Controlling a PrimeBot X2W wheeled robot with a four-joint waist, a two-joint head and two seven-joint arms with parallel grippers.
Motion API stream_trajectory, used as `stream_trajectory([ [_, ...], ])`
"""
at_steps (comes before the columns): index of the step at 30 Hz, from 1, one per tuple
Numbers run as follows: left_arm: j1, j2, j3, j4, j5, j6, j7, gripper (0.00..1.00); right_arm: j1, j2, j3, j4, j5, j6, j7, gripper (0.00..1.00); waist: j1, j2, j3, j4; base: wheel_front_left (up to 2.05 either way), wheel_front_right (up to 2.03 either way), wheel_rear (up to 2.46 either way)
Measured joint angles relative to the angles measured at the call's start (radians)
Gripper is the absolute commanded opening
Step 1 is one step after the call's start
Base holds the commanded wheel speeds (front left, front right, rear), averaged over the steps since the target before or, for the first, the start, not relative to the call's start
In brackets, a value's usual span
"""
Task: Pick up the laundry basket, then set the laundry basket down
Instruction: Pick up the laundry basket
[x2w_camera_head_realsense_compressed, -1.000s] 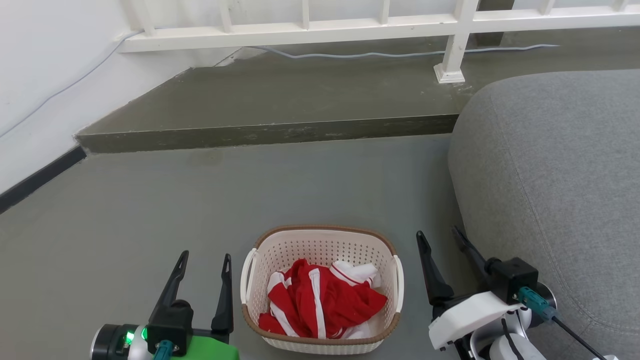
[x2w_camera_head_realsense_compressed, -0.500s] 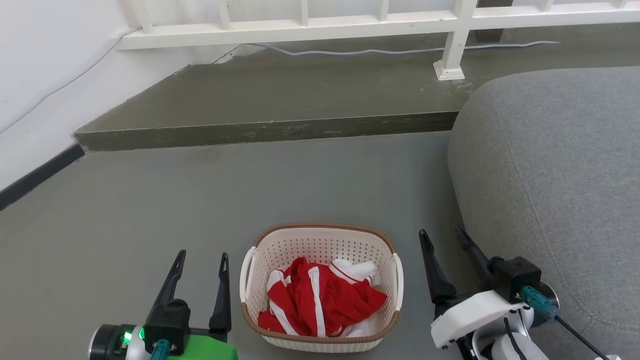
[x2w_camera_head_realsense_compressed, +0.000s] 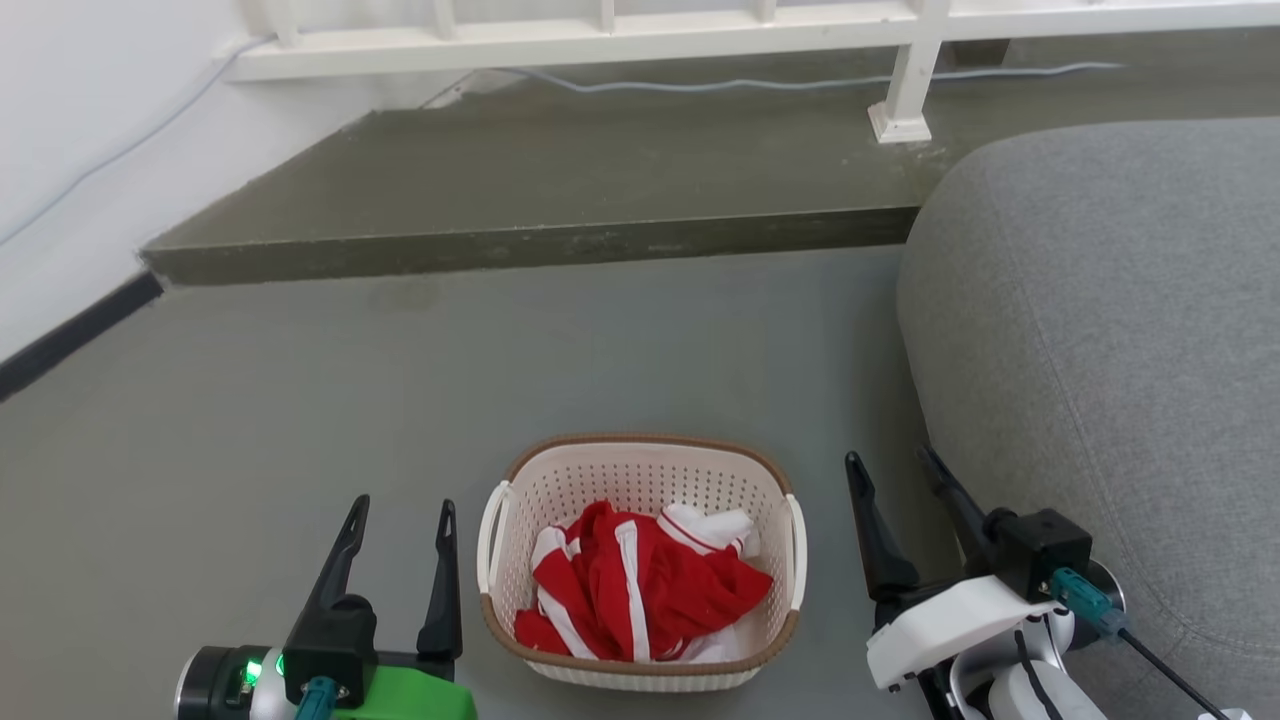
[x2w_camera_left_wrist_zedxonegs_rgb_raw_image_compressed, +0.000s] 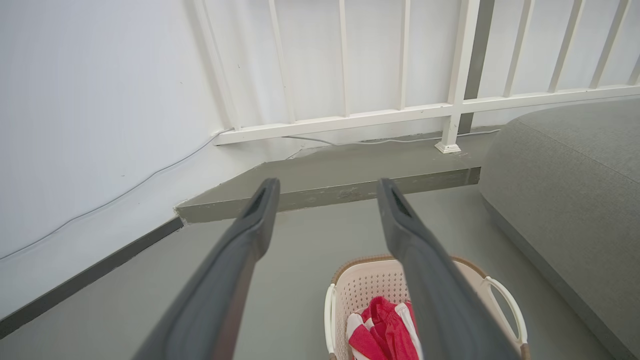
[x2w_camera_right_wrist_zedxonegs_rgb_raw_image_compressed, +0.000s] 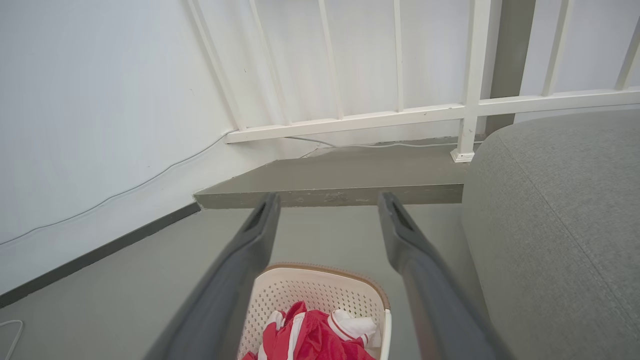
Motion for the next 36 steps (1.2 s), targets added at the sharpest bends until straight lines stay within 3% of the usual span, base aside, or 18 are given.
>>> stream_trajectory([
  [17, -0.019, -0.007, 0.015, 0.007, -0.029, 0.000, 0.000, 1.00, -0.052, 0.000, -0.041, -0.006, 0.003, 0.000, 0.000, 1.00, 0.0000, 0.0000, 0.132, 0.003, 0.00, 0.00, 0.00],
  [36, -0.249, -0.016, 0.014, 0.219, -0.075, -0.012, 0.004, 1.00, -0.236, -0.002, -0.086, 0.189, 0.045, 0.011, 0.013, 1.00, 0.0000, 0.0000, 0.366, 0.008, 0.00, 0.00, 0.00],
])
